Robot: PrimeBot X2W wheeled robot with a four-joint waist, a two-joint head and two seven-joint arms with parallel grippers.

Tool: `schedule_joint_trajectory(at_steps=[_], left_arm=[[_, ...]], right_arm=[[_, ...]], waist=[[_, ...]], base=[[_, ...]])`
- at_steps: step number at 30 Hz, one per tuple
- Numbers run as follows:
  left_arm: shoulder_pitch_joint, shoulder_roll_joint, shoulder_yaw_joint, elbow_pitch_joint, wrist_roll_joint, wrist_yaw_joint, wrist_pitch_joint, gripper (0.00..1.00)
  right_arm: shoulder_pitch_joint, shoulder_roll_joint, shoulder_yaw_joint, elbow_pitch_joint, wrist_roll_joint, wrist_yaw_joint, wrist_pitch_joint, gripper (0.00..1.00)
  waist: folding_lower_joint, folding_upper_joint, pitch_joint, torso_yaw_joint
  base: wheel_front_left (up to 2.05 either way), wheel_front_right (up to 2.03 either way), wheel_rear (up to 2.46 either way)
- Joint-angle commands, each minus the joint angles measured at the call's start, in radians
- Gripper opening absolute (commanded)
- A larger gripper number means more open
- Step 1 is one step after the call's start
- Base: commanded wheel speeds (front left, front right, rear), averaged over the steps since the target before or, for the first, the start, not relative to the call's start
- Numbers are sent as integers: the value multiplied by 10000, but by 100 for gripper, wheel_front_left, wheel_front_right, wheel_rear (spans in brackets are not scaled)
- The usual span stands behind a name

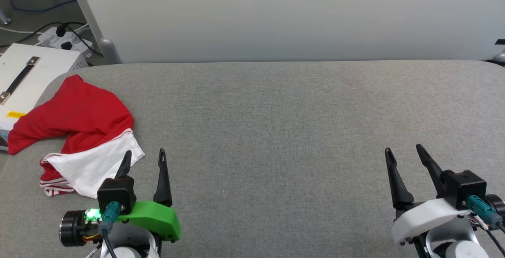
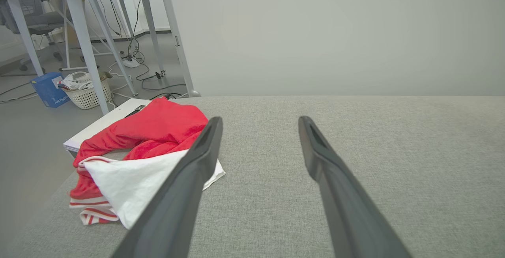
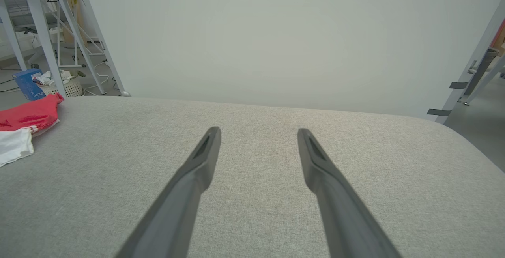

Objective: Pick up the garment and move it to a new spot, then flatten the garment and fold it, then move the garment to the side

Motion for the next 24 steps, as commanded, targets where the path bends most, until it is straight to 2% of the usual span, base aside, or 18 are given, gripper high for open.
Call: schedule_joint_trajectory(at_steps=[1, 24], left_arm=[[8, -12, -13, -5, -62, 66, -100, 100], [130, -21, -145, 328, -513, 124, -613, 100]], right_arm=[[104, 2, 18, -91, 111, -2, -143, 100], [354, 3, 121, -20, 416, -3, -650, 100]], waist=[[0, -1, 1, -8], [0, -1, 47, -32]], base=[[0, 0, 0], [0, 0, 0]])
